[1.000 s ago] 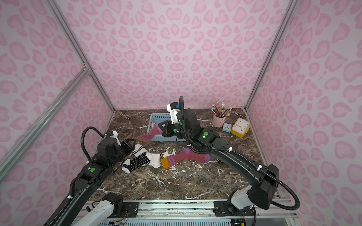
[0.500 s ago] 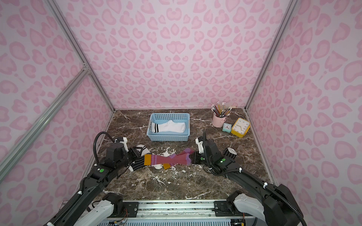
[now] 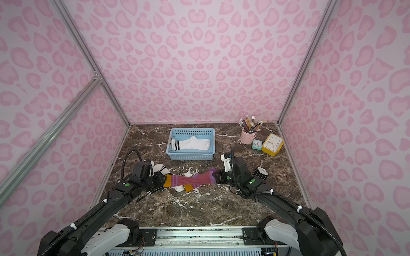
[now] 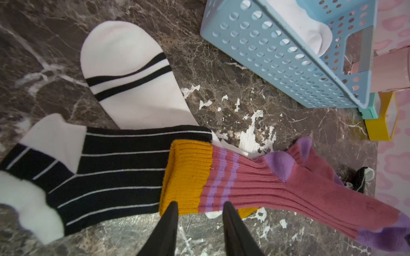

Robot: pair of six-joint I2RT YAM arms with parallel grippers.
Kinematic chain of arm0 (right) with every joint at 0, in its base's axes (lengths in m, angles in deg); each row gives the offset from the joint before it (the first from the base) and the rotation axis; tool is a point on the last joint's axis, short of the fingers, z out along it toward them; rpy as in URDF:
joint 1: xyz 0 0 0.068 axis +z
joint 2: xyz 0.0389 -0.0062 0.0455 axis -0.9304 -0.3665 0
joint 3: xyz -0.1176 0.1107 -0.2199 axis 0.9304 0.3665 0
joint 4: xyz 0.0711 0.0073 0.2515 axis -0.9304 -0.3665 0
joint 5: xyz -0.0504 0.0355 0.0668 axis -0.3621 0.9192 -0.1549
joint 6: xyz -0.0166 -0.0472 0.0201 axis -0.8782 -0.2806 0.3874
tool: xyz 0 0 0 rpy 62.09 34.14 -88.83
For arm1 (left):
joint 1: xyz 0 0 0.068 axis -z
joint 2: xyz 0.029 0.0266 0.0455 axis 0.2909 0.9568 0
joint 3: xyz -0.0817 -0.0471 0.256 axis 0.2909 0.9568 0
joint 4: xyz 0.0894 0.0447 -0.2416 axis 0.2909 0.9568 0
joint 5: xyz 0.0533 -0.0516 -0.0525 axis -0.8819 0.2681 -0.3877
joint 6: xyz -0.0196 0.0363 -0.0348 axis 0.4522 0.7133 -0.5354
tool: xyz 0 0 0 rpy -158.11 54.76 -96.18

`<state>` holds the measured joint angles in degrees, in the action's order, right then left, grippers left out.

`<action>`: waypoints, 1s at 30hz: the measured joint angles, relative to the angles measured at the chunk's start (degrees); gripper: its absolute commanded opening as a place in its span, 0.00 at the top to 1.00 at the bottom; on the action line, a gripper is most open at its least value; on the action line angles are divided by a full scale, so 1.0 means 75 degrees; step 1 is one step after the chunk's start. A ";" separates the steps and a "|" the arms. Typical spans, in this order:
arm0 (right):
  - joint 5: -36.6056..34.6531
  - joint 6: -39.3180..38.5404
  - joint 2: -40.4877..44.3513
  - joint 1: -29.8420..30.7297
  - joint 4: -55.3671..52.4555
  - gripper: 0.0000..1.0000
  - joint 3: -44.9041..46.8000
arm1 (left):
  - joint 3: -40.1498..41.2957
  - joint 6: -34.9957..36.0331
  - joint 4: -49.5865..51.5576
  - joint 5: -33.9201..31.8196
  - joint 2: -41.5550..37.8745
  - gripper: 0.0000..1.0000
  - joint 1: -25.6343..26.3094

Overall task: Place the socks together as a pair
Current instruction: Flatten out the sock.

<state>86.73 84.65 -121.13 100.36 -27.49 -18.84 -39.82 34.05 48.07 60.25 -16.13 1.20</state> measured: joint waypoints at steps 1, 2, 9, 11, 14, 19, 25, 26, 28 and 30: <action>-0.0003 0.0000 -0.0020 0.0000 0.0000 1.00 0.0000 | 0.0017 0.0009 -0.0044 -0.0026 0.0076 0.63 0.0000; -0.0009 0.0000 -0.0038 0.0000 0.0003 1.00 0.0000 | 0.0035 0.0032 -0.0082 -0.0038 0.0157 0.63 0.0000; -0.0067 0.0003 -0.0099 0.0003 0.0003 1.00 -0.0015 | 0.0085 0.0114 -0.0323 -0.0242 0.0766 0.68 0.0050; -0.0067 0.0029 -0.0119 0.0009 0.0012 1.00 -0.0015 | 0.0047 0.0146 -0.0329 -0.0306 0.0930 0.68 0.0050; -0.0064 0.0029 -0.0163 0.0009 0.0012 1.00 -0.0026 | -0.0061 0.0189 -0.0484 -0.0347 0.1157 0.73 0.0050; -0.0067 0.0029 -0.0175 0.0017 0.0044 1.00 -0.0076 | -0.0125 0.0262 -0.0702 -0.0347 0.1542 0.77 0.0050; -0.0087 0.0026 -0.0204 0.0032 0.0041 1.00 -0.0300 | -0.0216 0.0370 -0.0761 -0.0347 0.1641 0.97 0.0050; -0.0087 0.0017 -0.0210 0.0032 0.0029 1.00 -0.0361 | -0.0242 0.0396 -0.0761 -0.0350 0.1638 0.97 0.0050; -0.0090 -0.0006 -0.0216 0.0032 0.0012 1.00 -0.0449 | -0.0300 0.0388 -0.0758 -0.0347 0.1580 0.97 0.0050; -0.0099 -0.0064 -0.0233 0.0029 -0.0003 1.00 -0.0533 | -0.0373 0.0391 -0.0740 -0.0364 0.1454 0.97 0.0050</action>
<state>85.98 84.17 -122.88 100.58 -27.52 -22.84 -42.62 36.98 42.52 57.52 -5.22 1.57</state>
